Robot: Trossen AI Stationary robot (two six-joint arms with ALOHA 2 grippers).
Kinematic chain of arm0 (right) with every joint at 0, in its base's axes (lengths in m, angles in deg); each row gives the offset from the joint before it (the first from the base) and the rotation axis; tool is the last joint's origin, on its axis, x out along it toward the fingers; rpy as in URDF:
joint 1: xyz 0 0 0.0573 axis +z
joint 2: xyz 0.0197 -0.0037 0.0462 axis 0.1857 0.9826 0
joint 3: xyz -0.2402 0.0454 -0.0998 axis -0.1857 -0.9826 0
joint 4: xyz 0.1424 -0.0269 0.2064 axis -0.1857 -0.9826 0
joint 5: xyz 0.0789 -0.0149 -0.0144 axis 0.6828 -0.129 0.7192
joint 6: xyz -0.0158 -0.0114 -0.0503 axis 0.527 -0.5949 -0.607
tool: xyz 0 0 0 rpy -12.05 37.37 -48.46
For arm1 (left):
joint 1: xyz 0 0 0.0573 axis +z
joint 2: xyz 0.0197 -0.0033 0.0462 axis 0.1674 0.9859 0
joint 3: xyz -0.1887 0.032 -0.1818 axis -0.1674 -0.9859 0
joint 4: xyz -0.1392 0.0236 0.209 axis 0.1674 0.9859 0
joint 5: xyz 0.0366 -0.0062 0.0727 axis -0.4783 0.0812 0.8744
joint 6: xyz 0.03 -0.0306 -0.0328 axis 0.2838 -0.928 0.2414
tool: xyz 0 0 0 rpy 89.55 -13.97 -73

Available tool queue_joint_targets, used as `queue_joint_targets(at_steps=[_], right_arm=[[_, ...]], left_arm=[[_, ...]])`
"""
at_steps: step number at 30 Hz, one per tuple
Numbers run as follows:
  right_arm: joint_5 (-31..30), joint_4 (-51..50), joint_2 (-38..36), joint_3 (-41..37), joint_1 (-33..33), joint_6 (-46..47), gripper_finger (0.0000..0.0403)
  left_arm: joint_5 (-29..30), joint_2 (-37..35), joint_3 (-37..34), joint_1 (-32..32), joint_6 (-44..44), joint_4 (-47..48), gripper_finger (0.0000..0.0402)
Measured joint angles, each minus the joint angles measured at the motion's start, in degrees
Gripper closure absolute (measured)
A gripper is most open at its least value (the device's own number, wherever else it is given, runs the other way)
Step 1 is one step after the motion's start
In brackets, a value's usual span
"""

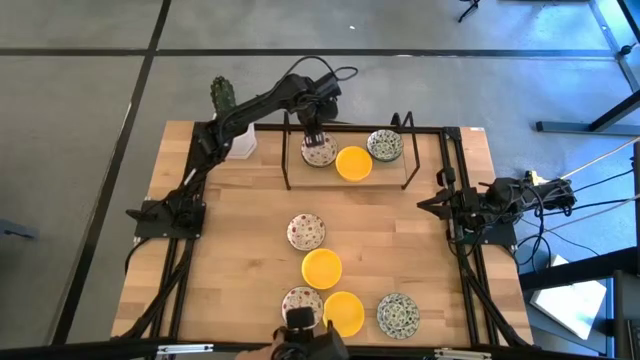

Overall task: Pick & Place Mini bowls
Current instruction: Stack the white bowl on top of the white bowl on the shelf

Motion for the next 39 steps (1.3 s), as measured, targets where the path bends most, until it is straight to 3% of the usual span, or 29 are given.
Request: queue_joint_targets(at_steps=[5,10,15,20,39], right_arm=[[0.00,0.00,0.00,0.00,0.01,0.06,0.0384],[0.00,0.00,0.00,-0.01,0.01,0.12,0.0384],[0.00,-0.11,0.00,-0.01,-0.01,0.22,0.0384],[0.00,-0.24,0.00,0.00,-0.01,0.04,0.0384],[0.00,-0.70,0.00,-0.02,0.00,0.26,0.0384]], left_arm=[[5.61,-1.14,0.00,-1.31,-3.82,1.44,0.0283],[9.57,-1.41,0.00,-4.29,-3.47,0.52,0.0319],[20.56,-0.63,-0.02,-8.67,-0.55,-6.04,0.0387],[28.05,-0.71,0.00,-12.77,3.31,-10.82,0.0398],[7.08,-0.71,0.00,-6.69,0.47,-10.10,0.0399]])
